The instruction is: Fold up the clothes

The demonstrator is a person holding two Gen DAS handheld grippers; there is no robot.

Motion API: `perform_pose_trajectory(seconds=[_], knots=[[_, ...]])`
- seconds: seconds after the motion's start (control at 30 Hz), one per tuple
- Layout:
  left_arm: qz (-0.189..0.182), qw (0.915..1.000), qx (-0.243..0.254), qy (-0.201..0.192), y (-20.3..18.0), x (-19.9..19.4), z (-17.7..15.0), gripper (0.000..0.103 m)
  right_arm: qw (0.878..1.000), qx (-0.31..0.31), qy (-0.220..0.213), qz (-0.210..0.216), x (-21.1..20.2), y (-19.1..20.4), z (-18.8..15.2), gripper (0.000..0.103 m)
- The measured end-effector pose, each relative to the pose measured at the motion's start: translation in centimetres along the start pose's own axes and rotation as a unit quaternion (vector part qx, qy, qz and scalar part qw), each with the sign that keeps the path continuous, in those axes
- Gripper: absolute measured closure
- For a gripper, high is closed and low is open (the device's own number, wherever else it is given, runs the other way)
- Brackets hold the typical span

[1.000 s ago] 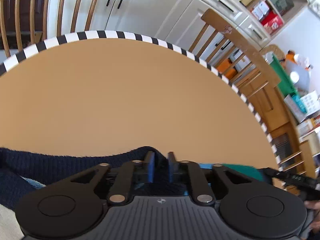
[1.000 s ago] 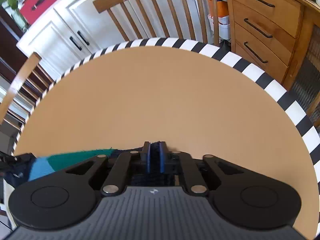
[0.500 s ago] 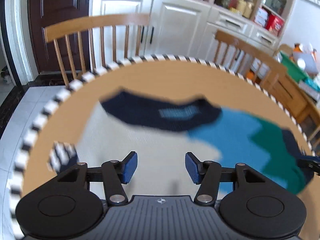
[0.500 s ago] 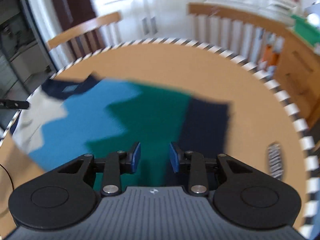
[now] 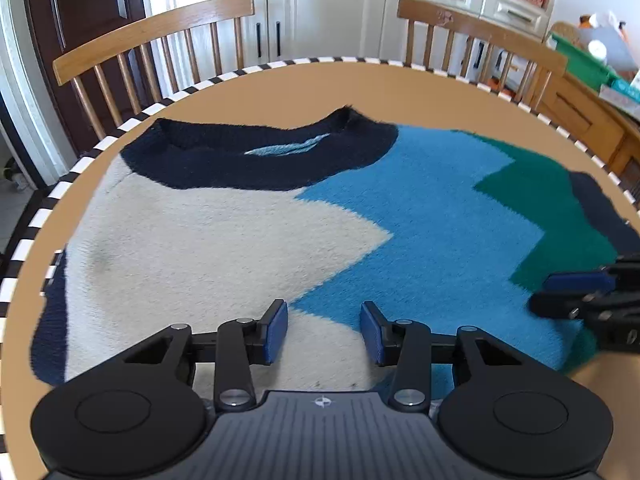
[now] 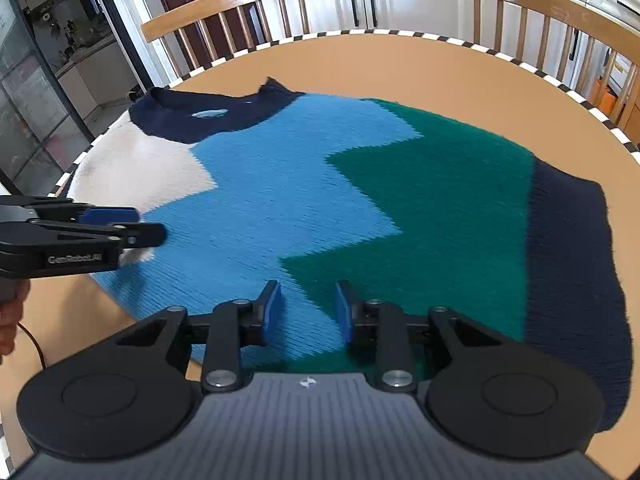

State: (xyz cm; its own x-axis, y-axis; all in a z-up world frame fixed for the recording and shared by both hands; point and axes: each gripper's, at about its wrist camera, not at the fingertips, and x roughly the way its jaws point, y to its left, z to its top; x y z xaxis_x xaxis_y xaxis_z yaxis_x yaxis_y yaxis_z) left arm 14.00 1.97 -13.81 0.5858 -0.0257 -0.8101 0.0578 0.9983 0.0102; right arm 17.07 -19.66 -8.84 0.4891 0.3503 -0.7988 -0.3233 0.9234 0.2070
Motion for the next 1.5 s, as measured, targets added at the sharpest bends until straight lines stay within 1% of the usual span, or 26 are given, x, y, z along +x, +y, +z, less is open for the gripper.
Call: perform_pose_trajectory(seconds=[0.13, 0.3, 0.4, 0.43, 0.47, 0.5, 0.53, 0.57, 0.63, 0.7, 0.77, 0.83, 0.87, 0.93, 1.07, 1.13, 1.2, 1.23, 1.27, 1.33, 1.37, 1.43, 1.5], knots=[[0.01, 0.9998, -0.012, 0.011, 0.6, 0.4, 0.2, 0.054, 1.0, 0.01, -0.001, -0.016, -0.6, -1.6, -0.2, 0.08], [0.02, 0.9992, -0.023, 0.024, 1.7, 0.3, 0.7, 0.051, 0.999, 0.022, -0.001, -0.046, -1.7, -4.3, -0.7, 0.081], [0.059, 0.9971, -0.027, 0.041, 1.7, -0.4, 1.1, 0.044, 0.997, 0.022, -0.002, -0.079, -2.4, -5.1, -0.8, 0.082], [0.071, 0.9962, -0.027, 0.043, 1.6, -0.8, 1.1, 0.045, 0.996, 0.025, -0.006, -0.087, -2.9, -5.2, -0.8, 0.079], [0.08, 0.9957, -0.024, 0.041, 1.6, -1.3, 1.1, 0.045, 0.995, 0.029, -0.013, -0.095, -3.4, -5.4, -0.7, 0.071], [0.089, 0.995, -0.022, 0.04, 1.5, -1.8, 0.9, 0.043, 0.994, 0.034, -0.024, -0.102, -4.0, -5.8, -0.7, 0.065], [0.099, 0.994, -0.025, 0.04, 1.5, -2.3, 0.6, 0.039, 0.993, 0.039, -0.035, -0.109, -4.7, -6.1, -0.6, 0.057], [0.106, 0.9929, -0.035, 0.043, 1.6, -2.6, 0.3, 0.036, 0.991, 0.043, -0.043, -0.118, -5.2, -6.6, -0.6, 0.052], [0.104, 0.9905, -0.073, 0.052, 2.0, -3.0, -0.6, 0.027, 0.988, 0.055, -0.046, -0.138, -5.7, -7.9, -0.6, 0.051], [0.099, 0.9874, -0.107, 0.062, 2.2, -2.8, -1.3, 0.026, 0.984, 0.087, -0.038, -0.15, -5.9, -9.6, -0.6, 0.05], [0.095, 0.9838, -0.134, 0.071, 2.4, -2.4, -2.0, 0.025, 0.981, 0.12, -0.027, -0.147, -5.8, -11.1, -0.7, 0.05], [0.097, 0.9814, -0.147, 0.076, 2.2, -2.0, -2.2, 0.023, 0.98, 0.14, -0.021, -0.142, -5.6, -12.1, -0.9, 0.047], [0.103, 0.9805, -0.149, 0.076, 2.1, -1.9, -2.2, 0.021, 0.979, 0.147, -0.019, -0.142, -5.4, -12.4, -0.9, 0.042], [0.112, 0.9781, -0.158, 0.077, 1.8, -1.7, -2.1, 0.019, 0.979, 0.151, -0.012, -0.139, -4.8, -12.6, -0.9, 0.038], [0.12, 0.9705, -0.191, 0.084, 1.8, -1.8, -2.1, 0.019, 0.979, 0.158, 0.005, -0.127, -3.7, -12.8, -1.0, 0.038], [0.113, 0.9642, -0.219, 0.096, 1.9, -2.1, -2.4, 0.019, 0.98, 0.158, 0.012, -0.123, -3.3, -12.7, -1.0, 0.038], [0.092, 0.9533, -0.267, 0.108, 2.3, -2.5, -3.2, 0.019, 0.98, 0.161, 0.016, -0.118, -2.9, -12.6, -1.0, 0.038], [0.078, 0.9459, -0.295, 0.111, 2.5, -2.7, -3.8, 0.017, 0.98, 0.163, 0.015, -0.116, -2.9, -12.6, -1.0, 0.038], [0.066, 0.9385, -0.321, 0.11, 2.8, -2.9, -4.2, 0.016, 0.98, 0.165, 0.014, -0.114, -2.8, -12.5, -1.0, 0.038], [0.051, 0.9297, -0.352, 0.095, 2.8, -3.4, -4.8, 0.014, 0.98, 0.163, 0.013, -0.112, -2.8, -12.4, -1.0, 0.037], [0.047, 0.9276, -0.36, 0.089, 2.8, -3.5, -4.9, 0.013, 0.981, 0.16, 0.013, -0.112, -2.8, -12.4, -1.0, 0.037], [0.051, 0.9302, -0.356, 0.075, 2.5, -3.4, -4.7, 0.013, 0.982, 0.151, 0.013, -0.112, -2.8, -12.3, -1.0, 0.041], [0.042, 0.9341, -0.351, 0.048, 2.1, -3.1, -4.3, 0.015, 0.983, 0.142, 0.015, -0.113, -2.8, -12.2, -0.9, 0.046]])
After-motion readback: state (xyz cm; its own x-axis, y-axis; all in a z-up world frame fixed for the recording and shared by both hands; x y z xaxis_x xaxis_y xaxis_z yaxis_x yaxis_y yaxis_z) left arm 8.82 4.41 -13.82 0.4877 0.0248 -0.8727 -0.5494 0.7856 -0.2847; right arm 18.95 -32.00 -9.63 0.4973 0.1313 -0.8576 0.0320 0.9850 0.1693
